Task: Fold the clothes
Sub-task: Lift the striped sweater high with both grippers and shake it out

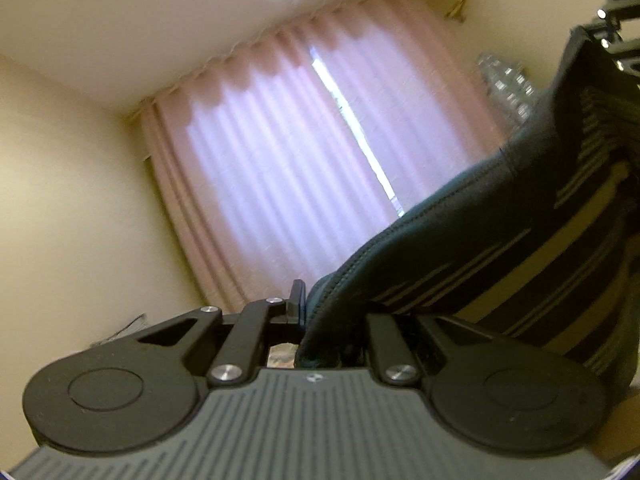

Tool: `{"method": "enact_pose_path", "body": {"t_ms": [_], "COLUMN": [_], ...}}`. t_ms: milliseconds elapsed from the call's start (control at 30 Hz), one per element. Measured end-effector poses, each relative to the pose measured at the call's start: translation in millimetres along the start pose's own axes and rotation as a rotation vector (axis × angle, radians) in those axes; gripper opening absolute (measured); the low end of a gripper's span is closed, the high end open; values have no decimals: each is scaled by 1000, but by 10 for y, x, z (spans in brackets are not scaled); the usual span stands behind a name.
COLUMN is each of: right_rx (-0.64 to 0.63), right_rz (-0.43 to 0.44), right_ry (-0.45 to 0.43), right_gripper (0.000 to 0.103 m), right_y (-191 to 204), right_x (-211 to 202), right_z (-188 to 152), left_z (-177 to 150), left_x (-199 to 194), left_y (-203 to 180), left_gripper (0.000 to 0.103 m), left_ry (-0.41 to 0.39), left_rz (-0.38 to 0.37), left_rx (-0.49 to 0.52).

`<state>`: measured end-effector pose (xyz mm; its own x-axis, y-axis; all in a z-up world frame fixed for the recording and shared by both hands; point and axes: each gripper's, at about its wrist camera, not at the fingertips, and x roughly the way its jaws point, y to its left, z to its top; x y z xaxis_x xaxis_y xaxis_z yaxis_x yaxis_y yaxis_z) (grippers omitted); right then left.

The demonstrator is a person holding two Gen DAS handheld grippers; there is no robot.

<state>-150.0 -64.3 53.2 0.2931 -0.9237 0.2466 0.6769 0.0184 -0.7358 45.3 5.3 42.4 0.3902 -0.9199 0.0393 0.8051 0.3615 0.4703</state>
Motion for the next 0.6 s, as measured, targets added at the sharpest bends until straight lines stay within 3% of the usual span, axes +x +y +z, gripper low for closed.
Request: {"method": "enact_pose_path", "body": {"t_ms": [167, 400, 500, 600], "right_rx": [-5, -22, -32, -32], "right_rz": [-83, -134, -118, -20], "right_ry": [17, -12, -12, 43], "right_gripper": [1, 3, 4, 4], "right_y": [-177, -479, -584, -552], "right_x": [-301, 213, 659, 1384], "right_z": [-6, -94, -165, -416], "left_z": [150, 640, 828, 835], "left_x": [-145, -77, 377, 1151], "left_y": [119, 137, 90, -107], "left_gripper": [9, 10, 11, 13], "left_ry": [-84, -140, -97, 38], "left_rz": [-47, -73, -95, -150], "left_rx": [25, 52, 55, 36]}}
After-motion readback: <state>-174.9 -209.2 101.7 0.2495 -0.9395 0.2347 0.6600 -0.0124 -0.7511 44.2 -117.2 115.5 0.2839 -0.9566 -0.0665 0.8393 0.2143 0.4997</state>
